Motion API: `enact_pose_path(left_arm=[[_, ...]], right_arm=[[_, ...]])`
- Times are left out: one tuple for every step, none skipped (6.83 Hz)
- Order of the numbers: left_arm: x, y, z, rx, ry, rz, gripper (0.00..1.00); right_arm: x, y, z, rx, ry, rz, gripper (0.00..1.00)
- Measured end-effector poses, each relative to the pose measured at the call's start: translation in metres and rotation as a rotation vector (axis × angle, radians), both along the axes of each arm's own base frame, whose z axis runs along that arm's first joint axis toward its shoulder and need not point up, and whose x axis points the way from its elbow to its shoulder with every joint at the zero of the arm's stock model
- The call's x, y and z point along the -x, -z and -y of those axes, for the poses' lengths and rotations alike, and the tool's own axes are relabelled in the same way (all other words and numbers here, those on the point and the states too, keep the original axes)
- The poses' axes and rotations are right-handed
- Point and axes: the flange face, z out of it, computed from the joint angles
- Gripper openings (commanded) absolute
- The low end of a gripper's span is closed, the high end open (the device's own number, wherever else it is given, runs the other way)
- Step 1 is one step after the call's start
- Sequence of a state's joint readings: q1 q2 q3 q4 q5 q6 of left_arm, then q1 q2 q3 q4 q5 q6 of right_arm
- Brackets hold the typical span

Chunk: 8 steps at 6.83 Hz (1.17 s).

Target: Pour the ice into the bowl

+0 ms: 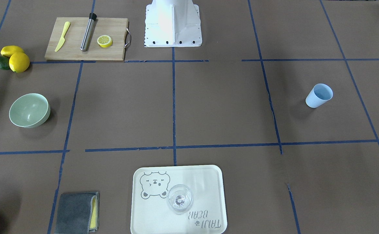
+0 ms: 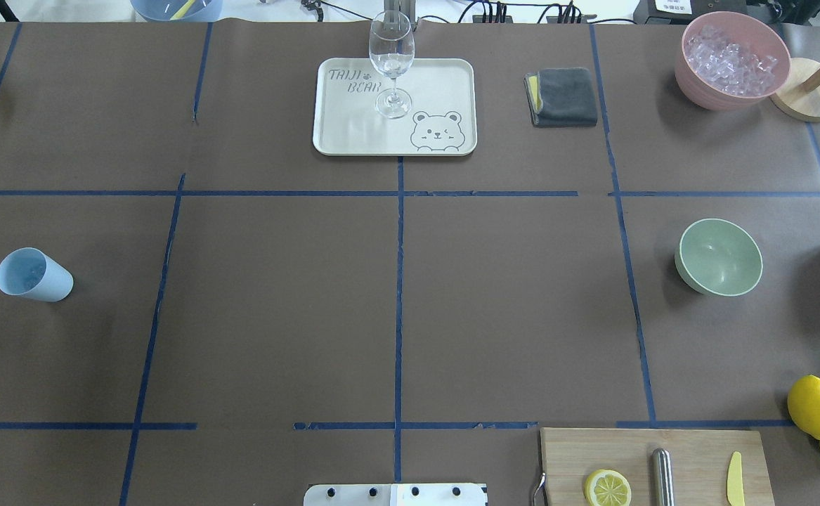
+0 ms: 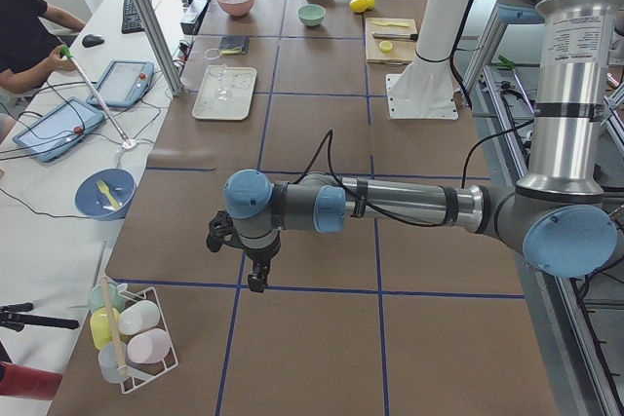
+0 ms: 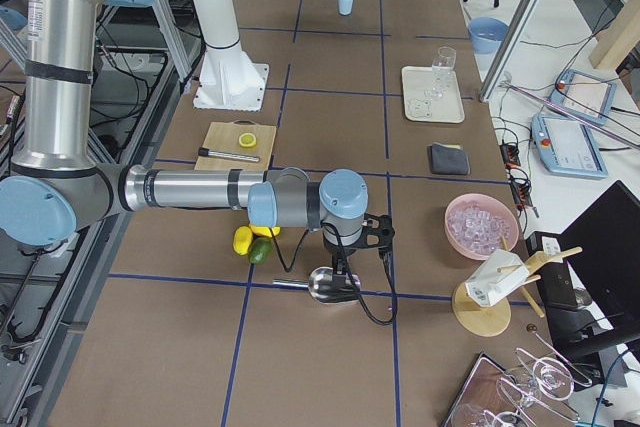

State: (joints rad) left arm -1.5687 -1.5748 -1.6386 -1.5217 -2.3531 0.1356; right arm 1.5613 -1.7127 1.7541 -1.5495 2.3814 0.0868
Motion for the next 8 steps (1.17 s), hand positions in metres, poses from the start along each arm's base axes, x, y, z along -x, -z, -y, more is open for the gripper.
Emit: enact_pose_path(left_arm=[[0.001,0.001,0.0,-0.003,0.002,0.0,1.0],[0.002,0.003,0.002,-0.007,0.003,0.0,1.0],[0.002,0.009,0.005,-0.021,0.004,0.0,1.0],[0.002,0.023,0.011,-0.049,0.006,0.0,1.0],[0.002,0.044,0.019,-0.095,0.009,0.002,1.0],[0.001,0.071,0.025,-0.157,0.011,0.005,1.0],[-0.003,0.099,0.026,-0.206,0.025,0.003,1.0],[-0.017,0.126,0.021,-0.23,0.065,-0.013,1.0]], right_arm=[[-0.001,0.001,0.001,-0.001,-0.003,0.0,1.0],[-0.001,0.004,0.002,-0.007,-0.006,0.003,1.0],[-0.001,0.01,0.005,-0.019,-0.007,0.007,1.0],[0.0,0.029,0.021,-0.052,-0.012,0.013,1.0],[0.001,0.051,0.038,-0.081,-0.025,0.022,1.0],[0.004,0.059,0.045,-0.079,-0.036,0.031,1.0],[0.012,0.062,0.048,-0.054,-0.049,0.045,1.0],[0.031,0.066,0.05,-0.015,-0.066,0.058,1.0]])
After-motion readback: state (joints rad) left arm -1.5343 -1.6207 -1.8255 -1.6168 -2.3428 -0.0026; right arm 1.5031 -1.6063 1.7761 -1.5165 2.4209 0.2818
